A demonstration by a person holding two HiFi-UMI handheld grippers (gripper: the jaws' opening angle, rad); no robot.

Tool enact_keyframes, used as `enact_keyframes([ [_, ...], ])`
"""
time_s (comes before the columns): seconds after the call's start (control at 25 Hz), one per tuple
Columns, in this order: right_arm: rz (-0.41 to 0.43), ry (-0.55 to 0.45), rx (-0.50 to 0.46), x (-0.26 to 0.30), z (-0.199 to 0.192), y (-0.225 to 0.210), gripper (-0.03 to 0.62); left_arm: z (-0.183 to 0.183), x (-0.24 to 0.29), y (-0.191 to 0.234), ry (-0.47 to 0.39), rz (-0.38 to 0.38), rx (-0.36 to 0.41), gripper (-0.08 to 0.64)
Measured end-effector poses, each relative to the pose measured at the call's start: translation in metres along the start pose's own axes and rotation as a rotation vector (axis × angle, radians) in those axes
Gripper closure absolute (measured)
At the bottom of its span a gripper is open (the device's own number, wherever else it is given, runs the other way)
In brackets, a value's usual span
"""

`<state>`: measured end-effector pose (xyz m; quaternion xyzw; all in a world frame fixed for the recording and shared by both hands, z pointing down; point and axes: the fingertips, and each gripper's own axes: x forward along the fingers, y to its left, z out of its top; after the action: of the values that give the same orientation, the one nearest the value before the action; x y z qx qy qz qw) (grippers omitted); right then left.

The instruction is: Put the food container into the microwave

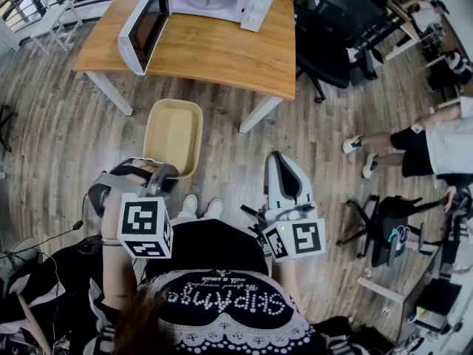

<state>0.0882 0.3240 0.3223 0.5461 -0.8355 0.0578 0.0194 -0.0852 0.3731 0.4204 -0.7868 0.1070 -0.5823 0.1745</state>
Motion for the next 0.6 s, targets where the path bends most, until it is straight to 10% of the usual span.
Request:
enact_keyframes([
  [0.6,0.022,-0.001,-0.006,-0.014,-0.001,-0.011,0.554,0.016,0.0,-0.008,0.014,0.002,-0.018,0.515],
])
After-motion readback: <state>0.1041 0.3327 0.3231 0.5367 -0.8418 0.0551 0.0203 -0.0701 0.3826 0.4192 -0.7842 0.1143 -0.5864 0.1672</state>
